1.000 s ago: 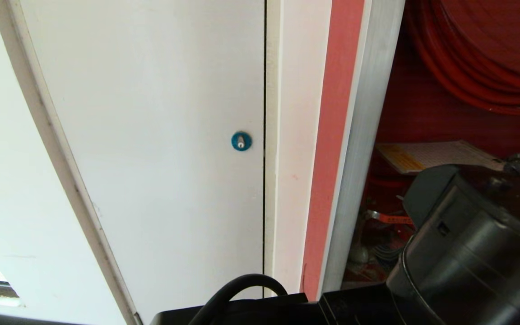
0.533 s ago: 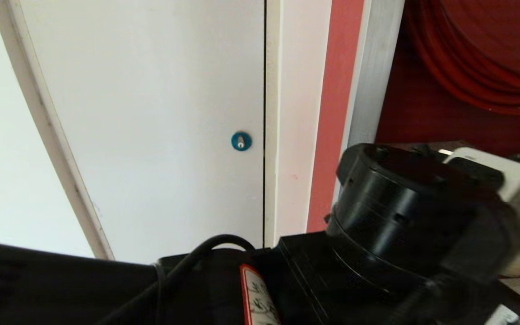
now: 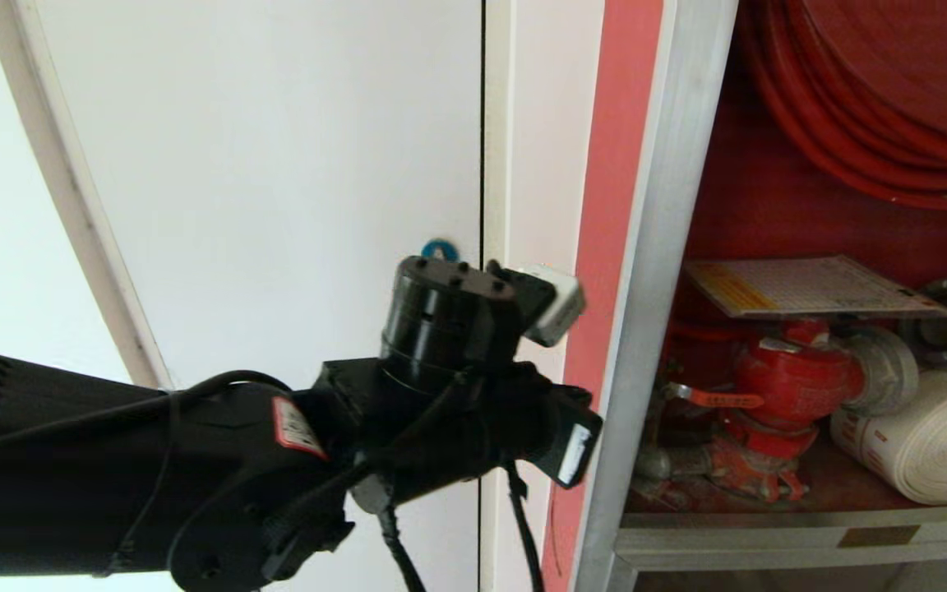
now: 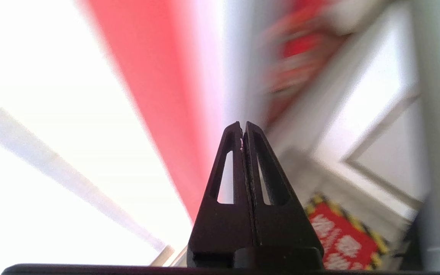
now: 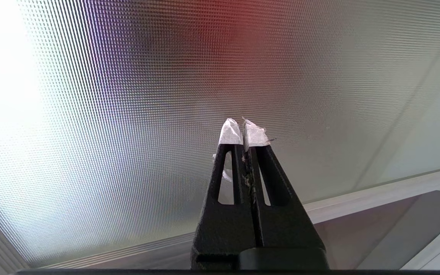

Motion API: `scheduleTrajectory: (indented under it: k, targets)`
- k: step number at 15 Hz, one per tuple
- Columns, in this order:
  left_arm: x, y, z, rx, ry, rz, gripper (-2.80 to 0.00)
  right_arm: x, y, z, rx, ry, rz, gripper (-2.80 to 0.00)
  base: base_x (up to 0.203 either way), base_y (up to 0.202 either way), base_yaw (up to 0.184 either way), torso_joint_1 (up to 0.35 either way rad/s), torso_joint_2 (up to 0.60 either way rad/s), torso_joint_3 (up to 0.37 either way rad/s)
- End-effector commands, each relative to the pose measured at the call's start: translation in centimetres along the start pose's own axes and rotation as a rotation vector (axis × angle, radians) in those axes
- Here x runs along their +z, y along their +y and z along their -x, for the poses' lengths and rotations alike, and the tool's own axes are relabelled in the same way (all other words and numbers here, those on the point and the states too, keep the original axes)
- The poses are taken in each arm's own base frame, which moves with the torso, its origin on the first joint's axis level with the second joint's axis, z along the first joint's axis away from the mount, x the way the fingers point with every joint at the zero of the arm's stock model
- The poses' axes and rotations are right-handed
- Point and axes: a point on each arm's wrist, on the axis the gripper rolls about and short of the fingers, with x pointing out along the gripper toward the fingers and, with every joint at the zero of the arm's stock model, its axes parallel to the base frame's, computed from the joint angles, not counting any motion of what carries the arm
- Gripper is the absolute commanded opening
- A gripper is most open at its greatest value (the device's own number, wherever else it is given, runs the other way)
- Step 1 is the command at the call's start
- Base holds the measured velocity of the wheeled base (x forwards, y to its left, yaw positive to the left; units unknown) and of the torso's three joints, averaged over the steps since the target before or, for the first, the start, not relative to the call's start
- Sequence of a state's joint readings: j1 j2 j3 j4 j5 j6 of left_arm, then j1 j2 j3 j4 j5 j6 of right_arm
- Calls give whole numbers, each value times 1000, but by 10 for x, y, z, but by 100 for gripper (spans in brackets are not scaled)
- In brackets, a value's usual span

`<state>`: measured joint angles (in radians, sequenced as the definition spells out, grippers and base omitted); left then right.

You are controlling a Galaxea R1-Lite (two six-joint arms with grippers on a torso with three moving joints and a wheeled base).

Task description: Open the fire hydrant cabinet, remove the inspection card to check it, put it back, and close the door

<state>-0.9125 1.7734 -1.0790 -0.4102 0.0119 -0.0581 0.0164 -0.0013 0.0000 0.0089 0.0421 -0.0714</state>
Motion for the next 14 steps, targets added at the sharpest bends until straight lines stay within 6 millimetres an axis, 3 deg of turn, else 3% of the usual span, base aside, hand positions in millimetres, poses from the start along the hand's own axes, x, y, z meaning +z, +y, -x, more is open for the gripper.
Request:
scheduleTrajectory:
  k: [1,4,7,11,14]
  targets:
    - [2,37,34,111,-24,30,-280,-1,0,0,2,4,1,-280,0,0,0,0,0,0]
    - [3,75,83,264,-75,62,-280,0,0,0,1,1,1,-280,0,0,0,0,0,0]
    - [-2,96,142,420,-133,55,-280,0,0,0,2,3,1,-280,0,0,0,0,0,0]
    - [-18,104,219,672,-217,23,-280,0,0,0,2,3,1,-280,0,0,0,0,0,0]
    - [-34,102,265,901,-275,37,-280,0,0,0,2,3,1,-280,0,0,0,0,0,0]
